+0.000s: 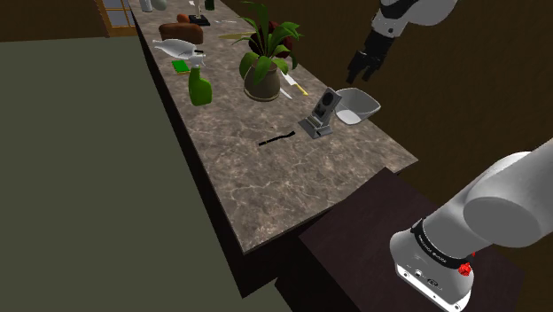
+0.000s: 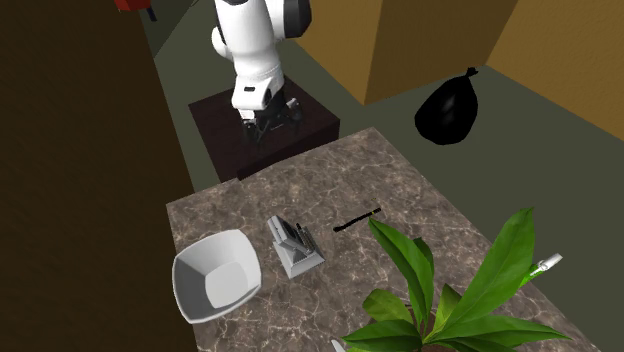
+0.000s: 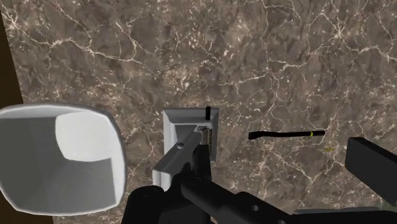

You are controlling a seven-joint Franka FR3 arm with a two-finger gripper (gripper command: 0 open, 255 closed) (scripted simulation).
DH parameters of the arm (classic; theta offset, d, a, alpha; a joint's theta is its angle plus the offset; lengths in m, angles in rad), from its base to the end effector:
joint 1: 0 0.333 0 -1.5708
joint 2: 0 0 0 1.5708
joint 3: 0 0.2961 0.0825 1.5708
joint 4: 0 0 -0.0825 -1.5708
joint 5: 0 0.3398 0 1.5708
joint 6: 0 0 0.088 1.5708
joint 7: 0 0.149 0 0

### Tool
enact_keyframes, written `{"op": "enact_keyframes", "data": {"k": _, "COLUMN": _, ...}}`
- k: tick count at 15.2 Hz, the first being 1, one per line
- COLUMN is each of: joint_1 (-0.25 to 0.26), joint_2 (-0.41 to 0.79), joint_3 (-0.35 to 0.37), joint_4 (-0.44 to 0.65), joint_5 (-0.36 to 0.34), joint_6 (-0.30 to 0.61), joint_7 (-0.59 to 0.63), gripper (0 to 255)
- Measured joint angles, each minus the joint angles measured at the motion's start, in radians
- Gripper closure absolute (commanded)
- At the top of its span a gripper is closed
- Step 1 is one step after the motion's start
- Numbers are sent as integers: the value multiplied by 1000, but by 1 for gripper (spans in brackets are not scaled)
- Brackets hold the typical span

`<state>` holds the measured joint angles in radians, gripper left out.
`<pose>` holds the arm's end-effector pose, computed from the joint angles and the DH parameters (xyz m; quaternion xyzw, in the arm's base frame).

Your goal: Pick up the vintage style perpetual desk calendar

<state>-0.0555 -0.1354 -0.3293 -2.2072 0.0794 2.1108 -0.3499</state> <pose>0.4410 -0.1732 0.3983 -0.9976 0.0362 -0.0345 0.0469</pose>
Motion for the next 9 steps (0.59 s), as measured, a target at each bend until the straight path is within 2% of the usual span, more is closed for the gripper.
{"op": "enact_keyframes", "data": {"k": 4, "joint_1": -14, "joint_2": 167, "joint_3": -35, "joint_4": 106, "joint_5": 112, "joint_6": 34, "joint_7": -91, "gripper": 0}}
{"op": "enact_keyframes", "data": {"k": 9, "joint_1": -69, "joint_2": 376, "joint_3": -45, "joint_4": 257, "joint_5": 261, "joint_6": 43, "joint_7": -205, "gripper": 0}}
